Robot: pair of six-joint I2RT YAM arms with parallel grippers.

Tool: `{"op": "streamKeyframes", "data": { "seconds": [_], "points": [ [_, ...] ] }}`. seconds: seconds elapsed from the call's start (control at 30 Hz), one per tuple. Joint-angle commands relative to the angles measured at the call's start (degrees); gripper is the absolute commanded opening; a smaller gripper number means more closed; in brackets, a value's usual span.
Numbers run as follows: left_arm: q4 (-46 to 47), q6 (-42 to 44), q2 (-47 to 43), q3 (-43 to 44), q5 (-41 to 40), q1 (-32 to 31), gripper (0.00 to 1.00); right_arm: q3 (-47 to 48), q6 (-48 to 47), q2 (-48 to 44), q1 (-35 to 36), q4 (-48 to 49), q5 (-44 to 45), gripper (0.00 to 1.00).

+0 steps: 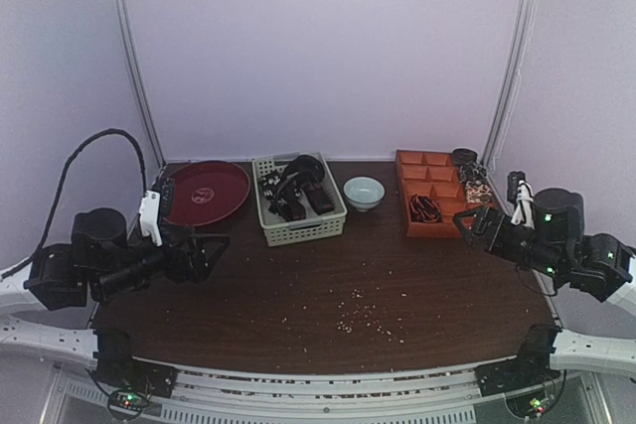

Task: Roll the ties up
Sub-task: Reset both arms

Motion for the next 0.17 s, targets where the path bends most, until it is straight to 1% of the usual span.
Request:
{"op": "streamKeyframes", "data": {
  "seconds": [0.0, 0.13],
  "points": [
    [-0.1, -1.2, 0.4, -0.4, -2.8, 0.3, 0.98, 1.8, 0.0, 1.8, 0.3, -1.3, 1.9, 1.00],
    [-0.9, -2.1, 2.5, -0.6, -4.0, 0.3, 0.98, 0.8, -0.1, 2.5, 0.3, 0.2, 1.4, 1.00]
  ]
}}
